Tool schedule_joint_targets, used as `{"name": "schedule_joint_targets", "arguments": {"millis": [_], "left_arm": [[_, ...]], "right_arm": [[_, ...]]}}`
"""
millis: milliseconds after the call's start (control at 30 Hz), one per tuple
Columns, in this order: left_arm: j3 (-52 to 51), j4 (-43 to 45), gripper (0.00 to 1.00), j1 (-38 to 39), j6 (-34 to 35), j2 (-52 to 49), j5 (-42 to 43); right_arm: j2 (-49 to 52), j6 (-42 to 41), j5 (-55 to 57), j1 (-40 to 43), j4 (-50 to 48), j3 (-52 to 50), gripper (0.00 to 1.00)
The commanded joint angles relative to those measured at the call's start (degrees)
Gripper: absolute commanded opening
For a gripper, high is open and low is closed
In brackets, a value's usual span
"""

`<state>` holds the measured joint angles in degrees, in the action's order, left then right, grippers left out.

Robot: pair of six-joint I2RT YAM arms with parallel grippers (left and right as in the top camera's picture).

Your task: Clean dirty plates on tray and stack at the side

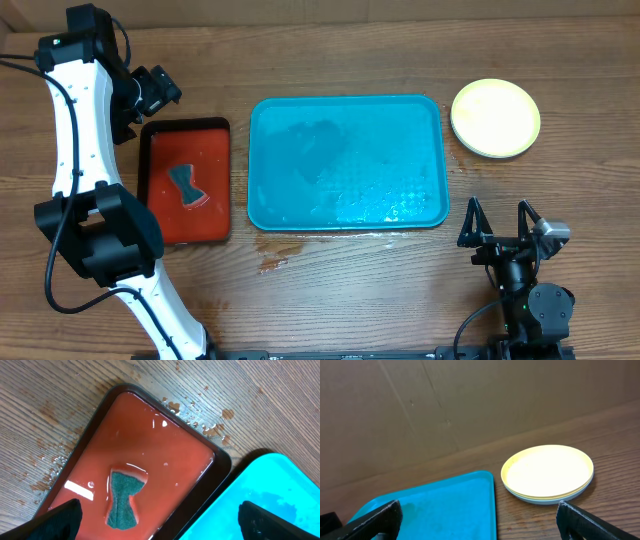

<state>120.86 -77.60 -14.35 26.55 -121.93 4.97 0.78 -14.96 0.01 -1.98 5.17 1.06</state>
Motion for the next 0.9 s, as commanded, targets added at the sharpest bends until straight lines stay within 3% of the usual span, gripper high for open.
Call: {"name": "schedule_joint_targets", "arguments": {"millis": [0, 767, 867], "left_arm": [[0.7, 0.0, 1.0, 0.1, -1.1, 1.0, 0.4], [0.7, 0.0, 1.0, 0.1, -1.1, 1.0, 0.4], [0.7, 0.0, 1.0, 0.1, -1.1, 1.0, 0.4]], "right_arm": [[-0.6, 0.4, 0.4, -0.3, -0.3, -0.6, 1.0], [-0.6, 0.4, 0.4, -0.3, -0.3, -0.6, 1.0], [-0.6, 5.7, 1.0, -0.3, -0.3, -0.6, 1.0]]}}
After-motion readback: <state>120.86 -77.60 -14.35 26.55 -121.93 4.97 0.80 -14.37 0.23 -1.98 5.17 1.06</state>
